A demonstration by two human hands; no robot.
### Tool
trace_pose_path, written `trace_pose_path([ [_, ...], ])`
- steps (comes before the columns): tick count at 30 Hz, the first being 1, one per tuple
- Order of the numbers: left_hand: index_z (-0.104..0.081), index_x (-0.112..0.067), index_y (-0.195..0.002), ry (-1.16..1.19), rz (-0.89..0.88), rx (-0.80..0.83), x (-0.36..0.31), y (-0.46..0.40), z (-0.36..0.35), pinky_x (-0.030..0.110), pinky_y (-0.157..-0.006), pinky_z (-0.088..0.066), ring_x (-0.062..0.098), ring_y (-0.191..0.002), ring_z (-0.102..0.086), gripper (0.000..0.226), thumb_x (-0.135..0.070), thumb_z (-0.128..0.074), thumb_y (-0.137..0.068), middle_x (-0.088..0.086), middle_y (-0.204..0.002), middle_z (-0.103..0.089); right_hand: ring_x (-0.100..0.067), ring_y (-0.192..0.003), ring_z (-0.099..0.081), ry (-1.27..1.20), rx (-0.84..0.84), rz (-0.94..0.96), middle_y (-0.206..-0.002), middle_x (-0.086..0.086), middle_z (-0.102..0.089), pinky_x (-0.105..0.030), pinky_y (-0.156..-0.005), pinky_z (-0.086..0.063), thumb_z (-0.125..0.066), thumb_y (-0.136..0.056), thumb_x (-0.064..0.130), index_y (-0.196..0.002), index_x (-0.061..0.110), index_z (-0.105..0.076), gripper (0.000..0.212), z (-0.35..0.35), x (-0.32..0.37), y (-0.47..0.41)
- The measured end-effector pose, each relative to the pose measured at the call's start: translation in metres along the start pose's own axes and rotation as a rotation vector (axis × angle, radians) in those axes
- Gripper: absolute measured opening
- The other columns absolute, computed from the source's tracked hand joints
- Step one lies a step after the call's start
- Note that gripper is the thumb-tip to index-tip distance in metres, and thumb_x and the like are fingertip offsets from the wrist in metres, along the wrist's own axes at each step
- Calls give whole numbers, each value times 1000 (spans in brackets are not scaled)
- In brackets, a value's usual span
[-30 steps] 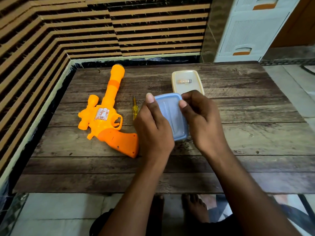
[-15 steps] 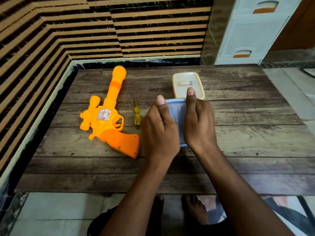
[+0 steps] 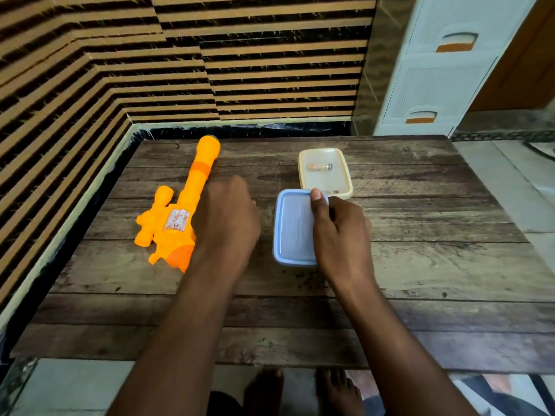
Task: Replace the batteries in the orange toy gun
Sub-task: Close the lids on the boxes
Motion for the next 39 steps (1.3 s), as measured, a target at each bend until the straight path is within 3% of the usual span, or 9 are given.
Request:
trace_pose_path([
  [4,-64,-6,-119,-156,55,142,0,-18,-21,45,-81,-54,42,-116,-61,30,-4,-64,-89,19,-123,-62,-13,-58,-47,16,10,4,-61,4,-49,-33,-51,-28,-46,-110,39,-65,21,-44,48,3,-3,-4],
  [9,-61,-3,-114,-14,2,112,1,-15,-32,47,-91,-50,43,-118,-57,25,1,-60,-90,22,-124,-60,-13,-57,-45,-3,-11,-14,-60,4,-47,-29,-49,-25,-46,-110,37,-65,21,-44,48,12,-11,-9],
  [13,-62,-6,-102,545,113,251,3,-1,-39,47,-78,-50,34,-98,-62,8,-9,-57,-96,16,-102,-65,-9,-55,-44,18,-30,25,-61,5,-47,-21,-45,-27,-45,-111,35,-68,19,-47,46,13,-9,-11],
  [16,-61,-22,-94,1093,288,392,-5,19,-47,48,-79,-52,31,-92,-63,20,-5,-50,-95,9,-94,-63,-9,-61,-53,21,-56,66,-70,-1,-60,-18,-48,-33,-45,-111,35,-81,8,-61,43,13,-4,-11],
  [18,-57,-22,-88,1203,287,374,-8,26,-44,43,-73,-47,27,-78,-58,18,-7,-49,-96,7,-87,-58,-10,-62,-54,20,-73,99,-72,-5,-63,-18,-52,-34,-47,-111,33,-83,5,-63,43,13,0,-10],
  [24,-63,-25,-106,1244,220,333,-8,47,-30,25,-48,-39,12,-60,-48,19,-42,-55,-103,-3,-88,-60,-21,-67,-59,43,-108,197,-75,-6,-64,-28,-53,-33,-45,-110,35,-83,8,-62,41,12,12,-2],
  [32,-66,-15,-103,1254,150,389,-7,69,-15,21,-43,-36,-2,-48,-51,21,-36,-63,-100,-12,-62,-58,-15,-58,-48,-28,-155,178,-66,0,-56,-32,-53,-30,-49,-109,31,-75,11,-56,40,20,23,18],
  [36,-69,-7,-103,1247,119,447,-4,73,-10,21,-41,-34,5,-52,-46,27,-34,-62,-101,4,-74,-56,-17,-54,-47,-48,-87,149,-61,-1,-54,-33,-52,-32,-51,-110,34,-70,10,-52,46,26,37,22],
  [39,-68,-7,-102,1219,120,416,1,65,-12,22,-42,-34,9,-55,-45,27,-33,-62,-102,3,-71,-53,-15,-54,-49,-109,-32,122,-61,-2,-57,-34,-50,-33,-46,-110,45,-69,11,-52,54,33,41,19],
])
Point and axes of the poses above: each hand's wrist, its own y-axis away from the middle knuckle, its own z-axis out of the back of the hand, x = y × z, the point moved 6 cm from there along -y, towards the middle knuckle
